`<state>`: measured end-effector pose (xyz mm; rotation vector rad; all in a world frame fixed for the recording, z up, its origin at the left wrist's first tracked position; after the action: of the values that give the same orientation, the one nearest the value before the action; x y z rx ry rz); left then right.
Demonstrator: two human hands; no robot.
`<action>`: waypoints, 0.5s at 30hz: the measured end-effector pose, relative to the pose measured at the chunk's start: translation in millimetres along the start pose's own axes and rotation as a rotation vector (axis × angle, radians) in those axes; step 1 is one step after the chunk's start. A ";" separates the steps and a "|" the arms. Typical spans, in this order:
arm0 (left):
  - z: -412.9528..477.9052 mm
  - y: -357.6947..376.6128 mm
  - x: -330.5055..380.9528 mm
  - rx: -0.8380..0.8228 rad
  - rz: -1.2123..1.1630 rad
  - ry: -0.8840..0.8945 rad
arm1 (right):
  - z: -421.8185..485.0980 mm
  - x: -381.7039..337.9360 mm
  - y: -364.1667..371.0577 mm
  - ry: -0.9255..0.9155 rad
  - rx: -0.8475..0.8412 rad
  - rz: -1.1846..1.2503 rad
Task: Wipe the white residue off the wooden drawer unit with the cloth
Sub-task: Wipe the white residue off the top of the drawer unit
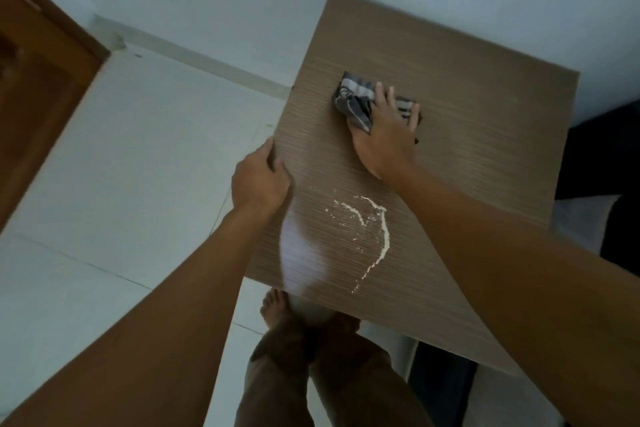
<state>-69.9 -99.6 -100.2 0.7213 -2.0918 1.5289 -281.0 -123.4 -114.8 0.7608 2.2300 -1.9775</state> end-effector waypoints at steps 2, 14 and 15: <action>2.5 -5.1 -4.5 0.023 -0.036 -0.001 | -2.2 -10.8 9.0 -0.103 -0.016 -0.037; 10.9 -9.9 -34.3 -0.057 -0.258 -0.206 | -80.3 -5.1 19.8 -0.633 -0.252 -0.174; 11.0 -9.4 -34.5 -0.056 -0.257 -0.210 | -90.8 -1.5 17.4 -0.636 -0.270 -0.167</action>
<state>-38.1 -107.4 -118.3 1.1229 -2.0824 1.2972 -248.1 -37.0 -114.6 -0.0876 2.1229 -1.6080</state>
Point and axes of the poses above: each hand's wrist, its own z-axis towards the middle knuckle, its own y-axis out of the palm, x = y × z, the point moved 5 cm from there along z, towards the middle knuckle, and after that the axes turned 6 degrees about y, right-handed, at the moved point
